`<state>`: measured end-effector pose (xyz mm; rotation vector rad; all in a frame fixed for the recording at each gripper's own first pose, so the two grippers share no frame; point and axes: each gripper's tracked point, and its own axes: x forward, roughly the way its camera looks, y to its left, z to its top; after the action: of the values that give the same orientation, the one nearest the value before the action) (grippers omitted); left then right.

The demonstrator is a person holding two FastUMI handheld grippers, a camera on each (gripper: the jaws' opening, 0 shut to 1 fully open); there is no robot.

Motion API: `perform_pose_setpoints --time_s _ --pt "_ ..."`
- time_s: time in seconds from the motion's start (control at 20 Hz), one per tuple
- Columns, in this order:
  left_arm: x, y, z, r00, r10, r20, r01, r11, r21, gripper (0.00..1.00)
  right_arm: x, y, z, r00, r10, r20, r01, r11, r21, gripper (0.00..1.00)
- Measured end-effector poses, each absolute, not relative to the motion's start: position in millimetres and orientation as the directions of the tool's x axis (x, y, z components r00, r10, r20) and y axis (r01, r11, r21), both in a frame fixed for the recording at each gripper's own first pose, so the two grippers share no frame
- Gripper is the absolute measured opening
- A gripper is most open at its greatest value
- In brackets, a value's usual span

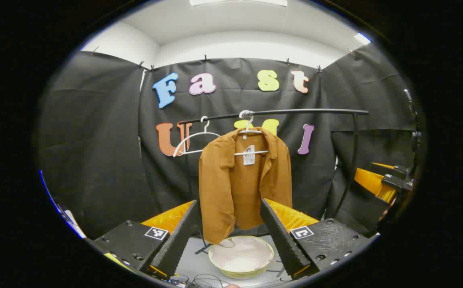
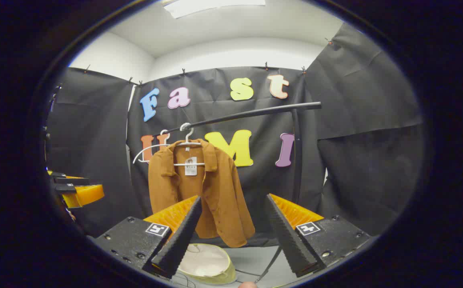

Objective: Grasp the clothes on the hanger with both hands and then place them into the laundry hamper below.

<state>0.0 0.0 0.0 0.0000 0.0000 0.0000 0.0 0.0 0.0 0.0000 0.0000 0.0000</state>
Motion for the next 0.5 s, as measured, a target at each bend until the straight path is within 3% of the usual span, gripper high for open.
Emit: perform_pose_setpoints --time_s 0.1,0.3,0.35,0.45,0.5 --pt "0.6 6.3 -0.8 1.000 0.011 -0.002 -0.011 1.000 0.006 0.90 4.8 3.2 -1.8 1.000 0.013 -0.012 -0.013 1.000 -0.007 1.00" --pt "3.2 13.2 -3.0 1.000 0.026 -0.013 -0.026 1.000 0.010 1.00 16.9 7.8 -3.2 0.999 0.025 -0.030 -0.026 0.999 -0.019 0.99" --pt "3.4 14.8 -3.8 0.999 0.027 -0.018 -0.026 1.000 0.014 1.00 18.4 7.8 -5.4 0.999 0.029 -0.035 -0.029 0.999 -0.020 0.98" --pt "3.0 17.9 -3.1 0.999 0.031 -0.017 -0.031 0.999 0.030 0.91 21.3 8.3 -5.8 0.999 0.032 -0.042 -0.033 0.999 -0.024 0.98" --pt "2.8 18.7 -3.1 0.999 0.034 -0.017 -0.034 0.999 0.036 0.93 23.5 8.4 -6.8 0.999 0.030 -0.045 -0.031 0.999 -0.027 0.99"
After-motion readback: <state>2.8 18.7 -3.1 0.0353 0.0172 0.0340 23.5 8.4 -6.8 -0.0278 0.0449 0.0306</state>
